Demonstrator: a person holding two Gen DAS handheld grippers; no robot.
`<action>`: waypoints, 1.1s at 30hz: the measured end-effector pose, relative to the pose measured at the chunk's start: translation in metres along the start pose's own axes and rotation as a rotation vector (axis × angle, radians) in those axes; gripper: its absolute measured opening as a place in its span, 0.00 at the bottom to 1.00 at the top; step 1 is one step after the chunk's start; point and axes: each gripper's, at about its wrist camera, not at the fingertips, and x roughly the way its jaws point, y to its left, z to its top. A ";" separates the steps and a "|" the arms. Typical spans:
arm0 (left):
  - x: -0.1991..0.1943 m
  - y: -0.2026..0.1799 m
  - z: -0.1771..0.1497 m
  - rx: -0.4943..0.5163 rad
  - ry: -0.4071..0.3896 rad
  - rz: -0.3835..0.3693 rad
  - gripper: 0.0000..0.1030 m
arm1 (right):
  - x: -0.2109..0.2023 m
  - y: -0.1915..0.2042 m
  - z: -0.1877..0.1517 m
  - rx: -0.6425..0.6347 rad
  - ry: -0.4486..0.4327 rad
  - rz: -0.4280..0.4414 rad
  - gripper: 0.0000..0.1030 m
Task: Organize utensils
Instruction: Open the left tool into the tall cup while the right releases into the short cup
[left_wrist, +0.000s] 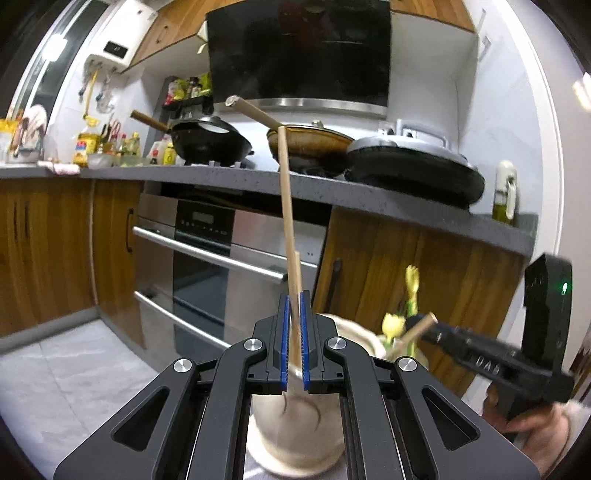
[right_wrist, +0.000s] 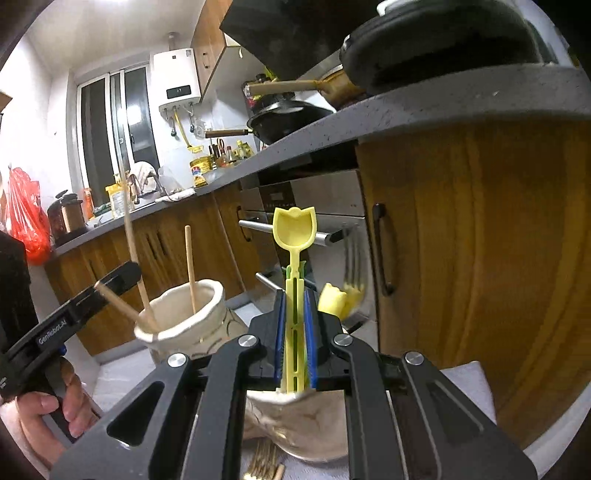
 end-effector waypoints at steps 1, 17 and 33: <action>-0.003 -0.003 -0.003 0.016 0.005 0.011 0.06 | -0.004 -0.001 -0.002 -0.004 -0.008 -0.006 0.09; -0.016 -0.006 -0.011 0.045 0.046 0.025 0.06 | -0.008 -0.004 -0.020 -0.009 0.012 -0.055 0.09; -0.026 -0.007 -0.014 0.063 0.033 0.074 0.58 | -0.025 -0.010 -0.017 0.031 -0.022 -0.085 0.62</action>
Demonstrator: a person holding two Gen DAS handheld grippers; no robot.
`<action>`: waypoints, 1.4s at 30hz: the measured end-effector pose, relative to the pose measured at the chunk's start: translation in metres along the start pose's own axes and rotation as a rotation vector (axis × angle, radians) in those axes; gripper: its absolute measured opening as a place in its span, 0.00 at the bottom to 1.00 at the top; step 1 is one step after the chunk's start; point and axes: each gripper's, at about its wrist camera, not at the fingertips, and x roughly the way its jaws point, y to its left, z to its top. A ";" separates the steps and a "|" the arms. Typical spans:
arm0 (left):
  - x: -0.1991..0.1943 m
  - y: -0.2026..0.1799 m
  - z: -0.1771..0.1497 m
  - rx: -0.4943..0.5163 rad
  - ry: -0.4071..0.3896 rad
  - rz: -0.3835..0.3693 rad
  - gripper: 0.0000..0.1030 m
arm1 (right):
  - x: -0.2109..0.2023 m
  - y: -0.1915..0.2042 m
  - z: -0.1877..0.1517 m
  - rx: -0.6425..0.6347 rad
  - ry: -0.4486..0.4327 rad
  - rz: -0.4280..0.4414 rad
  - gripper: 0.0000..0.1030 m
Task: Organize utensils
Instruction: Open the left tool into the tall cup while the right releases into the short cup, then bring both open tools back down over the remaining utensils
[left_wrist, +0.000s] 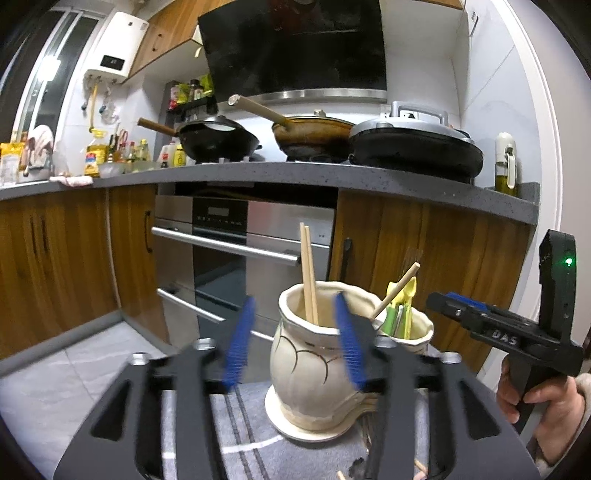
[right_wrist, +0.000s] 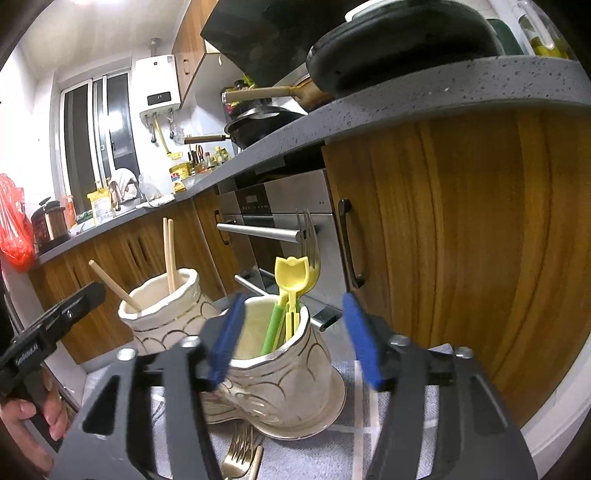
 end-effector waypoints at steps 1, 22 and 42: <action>-0.002 0.000 0.000 -0.002 0.000 0.005 0.62 | -0.004 0.001 0.000 -0.005 -0.006 -0.003 0.70; -0.041 -0.017 -0.035 0.034 0.065 0.093 0.94 | -0.060 0.020 -0.023 -0.069 0.010 -0.097 0.95; -0.048 -0.044 -0.072 0.088 0.224 0.086 0.94 | -0.086 0.022 -0.034 -0.063 0.021 -0.145 0.95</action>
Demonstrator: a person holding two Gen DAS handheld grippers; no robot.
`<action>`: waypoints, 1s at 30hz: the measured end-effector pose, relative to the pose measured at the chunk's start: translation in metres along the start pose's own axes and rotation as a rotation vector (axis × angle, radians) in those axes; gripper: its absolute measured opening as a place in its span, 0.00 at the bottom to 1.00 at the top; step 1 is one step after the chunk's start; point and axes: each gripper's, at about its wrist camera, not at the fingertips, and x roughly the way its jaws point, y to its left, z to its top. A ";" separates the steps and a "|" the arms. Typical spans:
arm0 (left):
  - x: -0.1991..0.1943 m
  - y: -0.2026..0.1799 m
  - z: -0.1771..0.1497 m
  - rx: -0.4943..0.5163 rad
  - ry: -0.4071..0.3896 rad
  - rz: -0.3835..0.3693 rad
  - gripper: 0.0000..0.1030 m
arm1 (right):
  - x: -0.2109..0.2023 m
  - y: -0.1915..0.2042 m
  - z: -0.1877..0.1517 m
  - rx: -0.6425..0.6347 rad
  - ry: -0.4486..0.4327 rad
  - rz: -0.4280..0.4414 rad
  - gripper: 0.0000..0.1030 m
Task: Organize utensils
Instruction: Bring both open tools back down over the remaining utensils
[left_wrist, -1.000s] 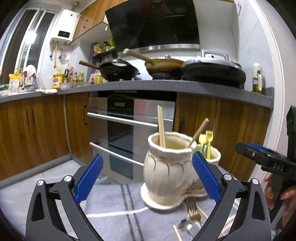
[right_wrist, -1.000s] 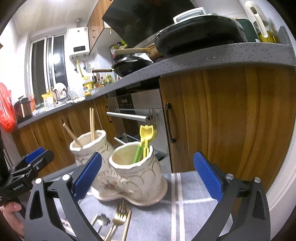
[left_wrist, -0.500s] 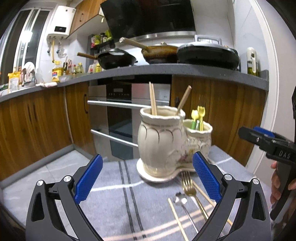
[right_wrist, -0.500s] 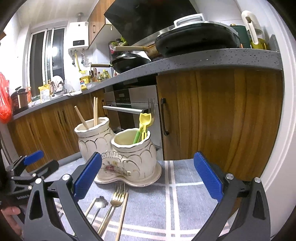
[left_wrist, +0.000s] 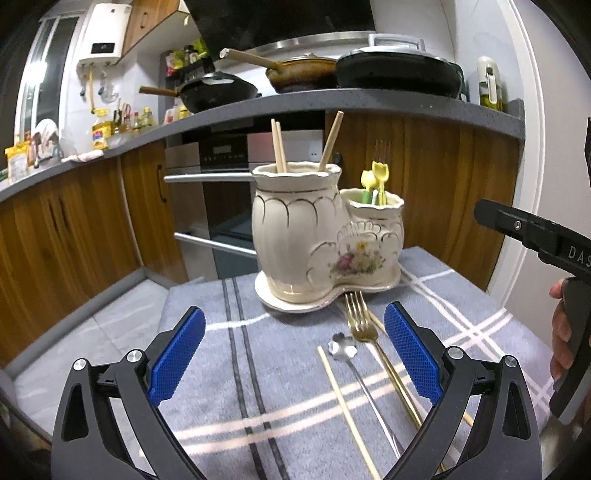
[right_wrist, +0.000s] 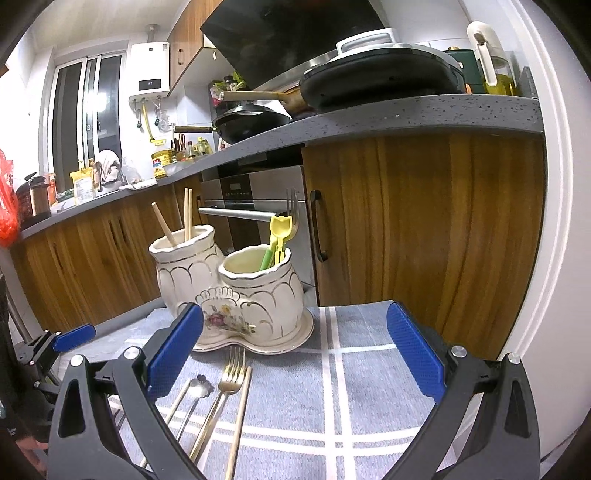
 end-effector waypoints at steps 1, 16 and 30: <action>0.000 -0.001 0.000 0.000 0.007 0.003 0.94 | 0.000 0.000 -0.001 0.000 0.002 -0.002 0.95; 0.027 -0.013 -0.022 0.089 0.298 -0.022 0.88 | 0.010 -0.005 -0.022 -0.004 0.097 -0.020 0.95; 0.040 -0.026 -0.037 0.140 0.421 -0.091 0.39 | 0.021 -0.005 -0.029 -0.021 0.167 -0.020 0.95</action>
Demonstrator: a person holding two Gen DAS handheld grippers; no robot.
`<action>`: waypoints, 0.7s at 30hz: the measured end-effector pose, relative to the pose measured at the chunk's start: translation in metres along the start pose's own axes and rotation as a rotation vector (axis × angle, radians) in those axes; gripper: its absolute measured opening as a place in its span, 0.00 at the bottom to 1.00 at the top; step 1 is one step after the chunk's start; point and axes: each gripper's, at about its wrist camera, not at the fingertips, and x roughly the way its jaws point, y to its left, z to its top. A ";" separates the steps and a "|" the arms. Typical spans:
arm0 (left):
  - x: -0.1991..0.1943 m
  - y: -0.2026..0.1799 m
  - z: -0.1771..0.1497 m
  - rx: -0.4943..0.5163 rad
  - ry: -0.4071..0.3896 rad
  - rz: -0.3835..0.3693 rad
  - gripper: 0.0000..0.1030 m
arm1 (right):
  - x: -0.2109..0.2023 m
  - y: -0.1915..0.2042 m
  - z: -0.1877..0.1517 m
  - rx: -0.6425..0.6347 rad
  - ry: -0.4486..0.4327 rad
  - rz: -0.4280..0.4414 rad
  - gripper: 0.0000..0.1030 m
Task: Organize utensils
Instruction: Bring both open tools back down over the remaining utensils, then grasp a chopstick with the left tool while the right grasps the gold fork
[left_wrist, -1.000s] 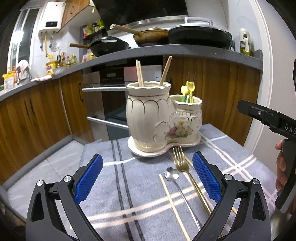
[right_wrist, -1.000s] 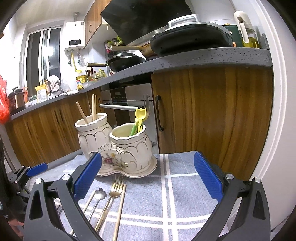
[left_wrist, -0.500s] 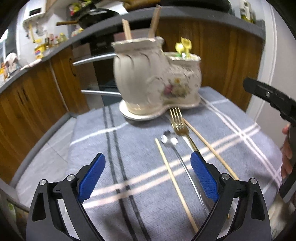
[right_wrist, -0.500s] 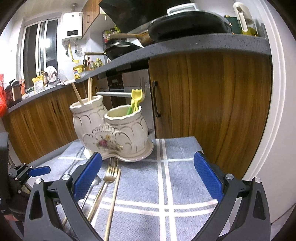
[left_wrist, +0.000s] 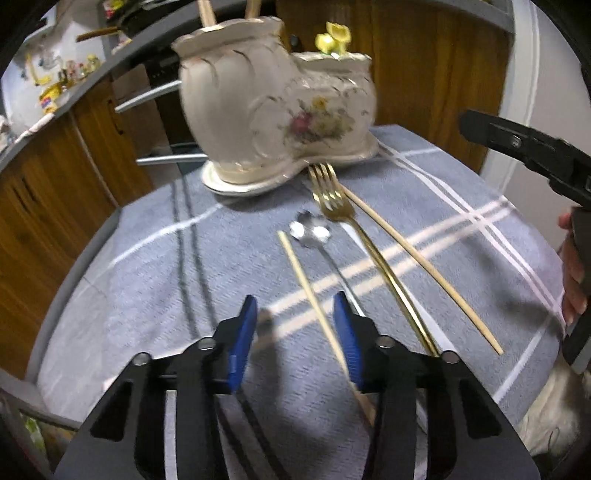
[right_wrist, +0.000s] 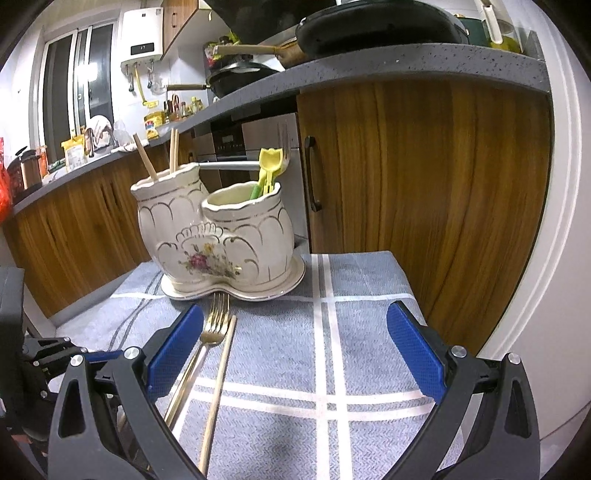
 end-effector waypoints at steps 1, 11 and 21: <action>0.000 -0.002 0.000 0.006 0.001 -0.004 0.37 | 0.001 0.000 0.000 -0.004 0.005 -0.001 0.95; -0.002 -0.002 -0.001 0.025 0.008 -0.029 0.08 | 0.012 0.014 -0.007 -0.058 0.104 0.069 0.95; -0.001 0.018 0.000 -0.011 0.004 -0.042 0.05 | 0.036 0.058 -0.015 -0.102 0.314 0.177 0.37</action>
